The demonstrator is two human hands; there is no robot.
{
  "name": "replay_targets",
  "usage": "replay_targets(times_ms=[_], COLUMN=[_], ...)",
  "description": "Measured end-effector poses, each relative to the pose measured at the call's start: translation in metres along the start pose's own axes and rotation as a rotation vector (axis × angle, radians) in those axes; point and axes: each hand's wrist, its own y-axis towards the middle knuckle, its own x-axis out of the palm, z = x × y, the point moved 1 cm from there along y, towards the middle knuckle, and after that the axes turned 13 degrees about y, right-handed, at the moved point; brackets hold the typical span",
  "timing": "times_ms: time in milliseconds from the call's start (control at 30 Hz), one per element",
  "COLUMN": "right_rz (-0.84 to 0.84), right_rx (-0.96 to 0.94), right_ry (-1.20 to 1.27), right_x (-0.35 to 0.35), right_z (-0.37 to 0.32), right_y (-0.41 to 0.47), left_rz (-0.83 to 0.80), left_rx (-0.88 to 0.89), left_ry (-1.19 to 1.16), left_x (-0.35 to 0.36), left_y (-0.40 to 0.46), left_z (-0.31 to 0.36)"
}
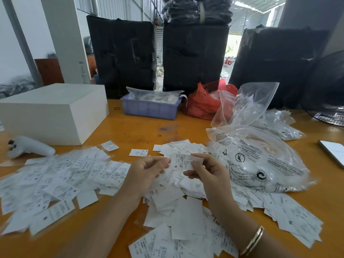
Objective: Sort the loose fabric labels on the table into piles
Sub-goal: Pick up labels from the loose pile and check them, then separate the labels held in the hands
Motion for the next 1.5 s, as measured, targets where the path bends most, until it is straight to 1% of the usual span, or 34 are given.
replay_targets(times_ms=[100,167,300,567,733,867,1000,1100,1267,1500], right_rz=[0.047,0.071,0.069,0.033,0.053,0.049,0.008,0.007,0.023,0.014], right_rx=[-0.005,-0.027,-0.07,-0.062,-0.095,-0.122,-0.145,-0.189,-0.204,-0.213], right_ry=[0.088,0.116,0.079,-0.013,0.019,0.042,-0.027,-0.051,-0.017,0.017], right_x=[0.004,0.005,0.009,0.012,0.01,0.009,0.013,0.013,0.011,0.012], right_z=[-0.002,-0.003,-0.003,0.002,-0.004,-0.004,0.002,0.003,0.001,0.0], right_y=[-0.003,-0.005,-0.009,-0.012,-0.01,-0.01,-0.011,-0.009,-0.006,-0.007], left_rz=[-0.008,-0.006,-0.005,0.039,0.049,0.036,0.019,-0.004,-0.082,-0.093], left_rx=[-0.011,-0.015,-0.003,-0.03,-0.001,-0.005,-0.031,-0.021,-0.032,-0.029], left_ry=[-0.082,-0.094,-0.071,-0.072,-0.061,-0.053,-0.052,-0.065,-0.12,-0.125], left_x=[-0.001,-0.002,-0.002,-0.002,-0.002,-0.001,-0.001,-0.002,0.0,0.0], left_y=[0.0,0.001,0.001,0.002,0.002,0.001,0.002,0.002,0.002,0.002], left_z=[0.0,-0.002,-0.001,0.0,0.0,-0.001,-0.003,-0.004,-0.004,-0.005])
